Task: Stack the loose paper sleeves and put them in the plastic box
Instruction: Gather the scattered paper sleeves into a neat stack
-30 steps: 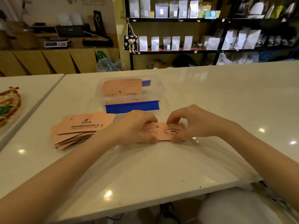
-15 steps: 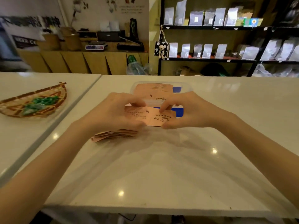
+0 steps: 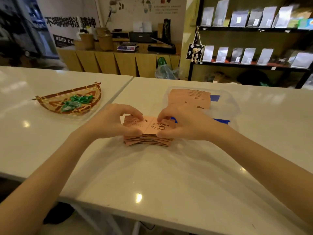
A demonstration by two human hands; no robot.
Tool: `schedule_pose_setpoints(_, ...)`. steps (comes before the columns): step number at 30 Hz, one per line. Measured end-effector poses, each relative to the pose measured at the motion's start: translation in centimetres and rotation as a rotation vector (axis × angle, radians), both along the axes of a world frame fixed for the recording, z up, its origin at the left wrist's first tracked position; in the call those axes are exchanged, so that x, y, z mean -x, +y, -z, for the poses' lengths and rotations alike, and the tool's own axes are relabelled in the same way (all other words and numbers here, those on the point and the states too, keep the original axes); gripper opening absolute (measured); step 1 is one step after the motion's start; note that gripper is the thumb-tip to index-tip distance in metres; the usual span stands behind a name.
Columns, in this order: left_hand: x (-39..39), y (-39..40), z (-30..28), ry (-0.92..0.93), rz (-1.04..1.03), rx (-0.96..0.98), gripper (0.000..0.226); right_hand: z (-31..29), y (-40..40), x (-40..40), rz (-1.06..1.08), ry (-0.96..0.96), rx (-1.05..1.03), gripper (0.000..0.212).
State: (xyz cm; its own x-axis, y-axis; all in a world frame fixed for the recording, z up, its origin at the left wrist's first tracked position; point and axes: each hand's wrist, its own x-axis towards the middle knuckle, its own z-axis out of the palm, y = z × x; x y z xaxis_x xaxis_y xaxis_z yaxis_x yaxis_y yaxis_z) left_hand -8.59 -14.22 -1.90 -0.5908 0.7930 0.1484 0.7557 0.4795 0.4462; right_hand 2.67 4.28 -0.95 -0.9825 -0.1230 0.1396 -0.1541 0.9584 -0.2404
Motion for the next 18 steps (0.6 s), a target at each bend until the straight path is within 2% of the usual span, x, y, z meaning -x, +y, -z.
schedule_pose_setpoints(10, 0.0, 0.0, 1.1, 0.024, -0.006, 0.026, 0.038, 1.3, 0.3, 0.6, -0.010, -0.016, 0.000, 0.041)
schedule_pose_setpoints(14, 0.1, -0.6, 0.6, -0.076, -0.068, -0.029, 0.046, 1.0, 1.1, -0.3, 0.095, 0.043, 0.160, 0.037)
schedule_pose_setpoints(18, 0.8, -1.4, 0.8, -0.063, -0.267, -0.007, 0.061, 1.5, 2.3, -0.8, 0.252, 0.068, 0.331, 0.028)
